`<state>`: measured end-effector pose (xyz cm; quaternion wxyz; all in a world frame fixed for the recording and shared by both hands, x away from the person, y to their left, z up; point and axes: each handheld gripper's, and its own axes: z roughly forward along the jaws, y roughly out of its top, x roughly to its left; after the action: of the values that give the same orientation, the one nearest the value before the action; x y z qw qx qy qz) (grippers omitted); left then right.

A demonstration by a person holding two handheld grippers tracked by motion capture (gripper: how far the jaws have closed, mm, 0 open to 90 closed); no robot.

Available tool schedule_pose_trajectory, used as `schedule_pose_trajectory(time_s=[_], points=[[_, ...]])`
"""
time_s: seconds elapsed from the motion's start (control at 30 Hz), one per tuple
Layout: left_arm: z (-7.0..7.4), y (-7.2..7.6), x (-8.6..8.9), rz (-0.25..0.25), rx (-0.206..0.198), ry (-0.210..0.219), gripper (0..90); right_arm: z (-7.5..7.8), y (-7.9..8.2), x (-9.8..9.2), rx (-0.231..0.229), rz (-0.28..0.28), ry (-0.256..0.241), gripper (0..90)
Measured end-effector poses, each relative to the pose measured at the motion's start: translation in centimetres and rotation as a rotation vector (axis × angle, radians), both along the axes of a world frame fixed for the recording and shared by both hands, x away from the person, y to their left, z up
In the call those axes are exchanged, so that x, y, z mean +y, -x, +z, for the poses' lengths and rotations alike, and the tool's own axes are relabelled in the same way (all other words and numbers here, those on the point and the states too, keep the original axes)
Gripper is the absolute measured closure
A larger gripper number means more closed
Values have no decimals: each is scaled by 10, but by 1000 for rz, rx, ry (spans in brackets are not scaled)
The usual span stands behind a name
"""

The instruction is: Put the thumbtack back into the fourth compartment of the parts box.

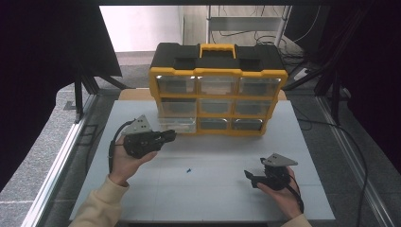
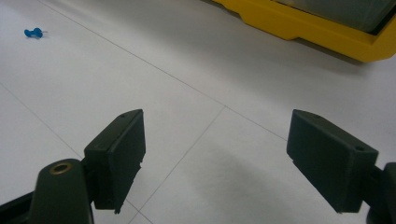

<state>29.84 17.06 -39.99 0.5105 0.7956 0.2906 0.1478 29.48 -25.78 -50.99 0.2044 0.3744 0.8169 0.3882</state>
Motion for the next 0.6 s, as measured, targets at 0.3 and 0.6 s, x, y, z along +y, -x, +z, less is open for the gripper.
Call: schedule_pose_trajectory(time_s=[0.3, 0.6], points=[[15, 2, 0, 8, -36, 49, 830, 0, 0, 0, 4, -1, 0, 195], [20, 0, 2, 19, -52, 60, 830, 0, -1, -1, 4, -5, -5, 194]])
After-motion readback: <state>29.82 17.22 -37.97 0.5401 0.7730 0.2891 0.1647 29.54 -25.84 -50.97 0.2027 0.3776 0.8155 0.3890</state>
